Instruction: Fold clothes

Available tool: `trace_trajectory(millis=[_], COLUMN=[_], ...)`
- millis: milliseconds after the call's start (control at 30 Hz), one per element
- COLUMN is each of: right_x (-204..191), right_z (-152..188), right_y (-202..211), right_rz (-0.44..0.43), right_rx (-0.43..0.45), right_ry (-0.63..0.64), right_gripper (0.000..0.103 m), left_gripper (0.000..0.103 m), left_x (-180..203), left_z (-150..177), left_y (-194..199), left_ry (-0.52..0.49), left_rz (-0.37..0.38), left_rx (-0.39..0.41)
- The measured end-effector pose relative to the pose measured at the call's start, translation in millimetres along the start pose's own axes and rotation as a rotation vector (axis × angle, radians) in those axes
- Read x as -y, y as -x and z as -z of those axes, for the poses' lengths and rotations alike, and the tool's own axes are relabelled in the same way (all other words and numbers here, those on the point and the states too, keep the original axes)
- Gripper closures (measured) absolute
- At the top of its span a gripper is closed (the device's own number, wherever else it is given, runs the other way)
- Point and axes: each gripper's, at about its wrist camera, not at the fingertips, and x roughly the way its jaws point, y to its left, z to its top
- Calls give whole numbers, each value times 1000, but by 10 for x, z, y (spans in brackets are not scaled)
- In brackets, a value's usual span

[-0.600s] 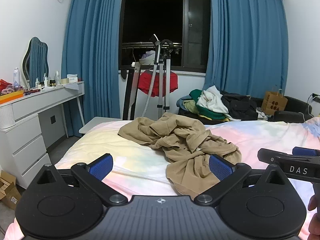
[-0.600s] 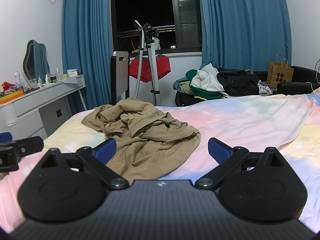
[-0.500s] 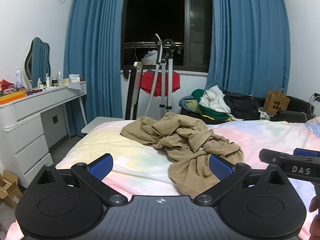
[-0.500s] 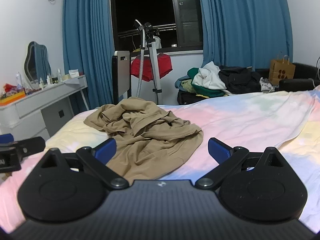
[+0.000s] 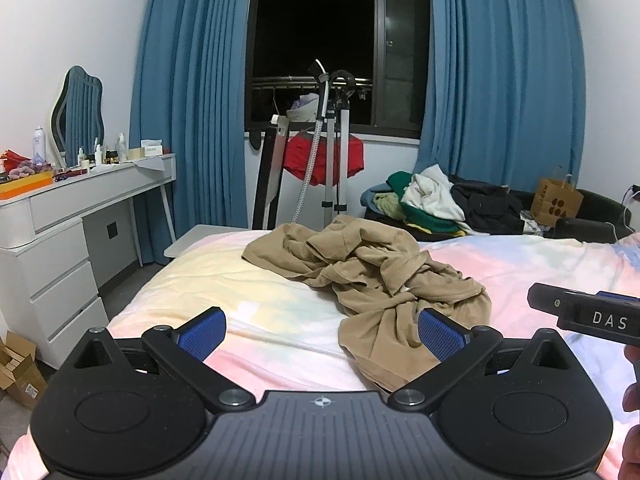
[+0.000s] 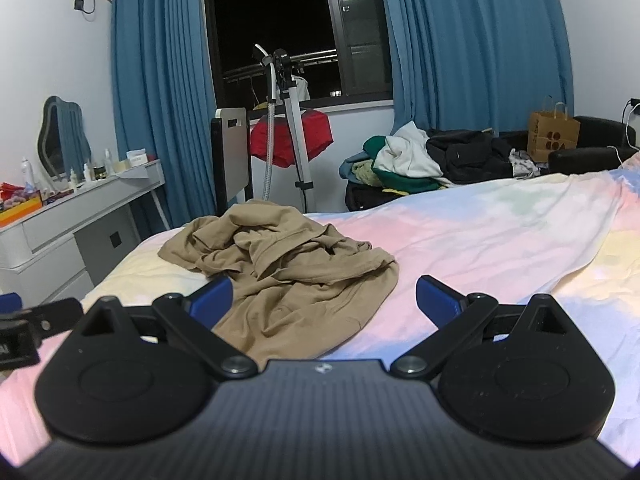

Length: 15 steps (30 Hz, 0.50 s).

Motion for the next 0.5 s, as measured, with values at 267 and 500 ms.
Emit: trace_trajectory(millis=[267, 500], right_x=[-1, 34], right_z=[-5, -42], right_y=[-15, 43], right_rz=[-8, -15], right_rx=[-20, 8], right_ry=[4, 0], right_gripper=[3, 3], left_gripper=[0, 0], left_x=[24, 3], left_z=[54, 85], left_y=[-43, -87], left_ry=[-1, 22], left_rz=[30, 49], left_rx=[11, 10])
